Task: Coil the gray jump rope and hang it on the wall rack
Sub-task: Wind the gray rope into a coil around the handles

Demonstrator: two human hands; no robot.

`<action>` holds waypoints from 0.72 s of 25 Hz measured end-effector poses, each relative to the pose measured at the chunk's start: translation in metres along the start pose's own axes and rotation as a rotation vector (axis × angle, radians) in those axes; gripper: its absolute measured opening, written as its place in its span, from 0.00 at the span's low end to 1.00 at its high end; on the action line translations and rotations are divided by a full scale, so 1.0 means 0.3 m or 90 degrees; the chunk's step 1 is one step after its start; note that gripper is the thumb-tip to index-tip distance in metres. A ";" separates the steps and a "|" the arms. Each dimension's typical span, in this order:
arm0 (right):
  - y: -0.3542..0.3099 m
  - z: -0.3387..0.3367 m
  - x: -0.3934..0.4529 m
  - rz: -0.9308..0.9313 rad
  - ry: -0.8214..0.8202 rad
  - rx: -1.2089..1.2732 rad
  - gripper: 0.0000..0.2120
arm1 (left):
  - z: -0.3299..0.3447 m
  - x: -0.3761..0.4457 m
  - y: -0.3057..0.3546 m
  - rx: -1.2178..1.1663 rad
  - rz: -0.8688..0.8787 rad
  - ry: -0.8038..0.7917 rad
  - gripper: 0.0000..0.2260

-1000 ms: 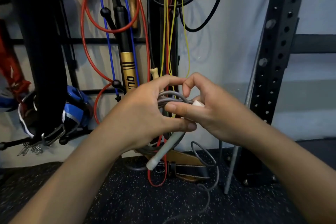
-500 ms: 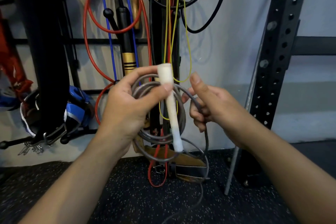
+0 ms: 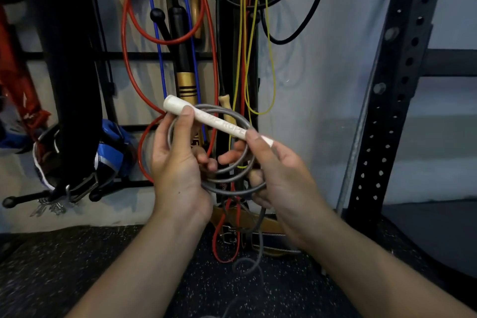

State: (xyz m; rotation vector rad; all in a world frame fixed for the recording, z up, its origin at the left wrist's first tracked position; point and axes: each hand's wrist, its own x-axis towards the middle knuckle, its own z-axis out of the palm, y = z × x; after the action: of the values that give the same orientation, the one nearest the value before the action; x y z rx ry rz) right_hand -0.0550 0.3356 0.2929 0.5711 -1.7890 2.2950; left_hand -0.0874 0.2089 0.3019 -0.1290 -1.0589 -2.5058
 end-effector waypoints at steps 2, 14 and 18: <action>-0.014 -0.005 0.008 0.007 0.027 0.032 0.13 | -0.004 -0.004 -0.007 -0.001 -0.023 -0.014 0.14; -0.182 -0.175 0.033 -0.028 -0.134 -0.402 0.12 | -0.004 0.056 0.193 0.669 0.228 -0.474 0.19; -0.199 -0.155 0.027 -0.028 -0.214 -0.443 0.10 | 0.045 0.040 0.187 0.831 0.155 -0.678 0.26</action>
State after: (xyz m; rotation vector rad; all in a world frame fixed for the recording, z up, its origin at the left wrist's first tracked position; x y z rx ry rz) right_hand -0.0492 0.3950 0.3400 0.8658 -2.5002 1.4393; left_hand -0.0765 0.1794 0.3517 -1.1204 -2.5776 -0.9862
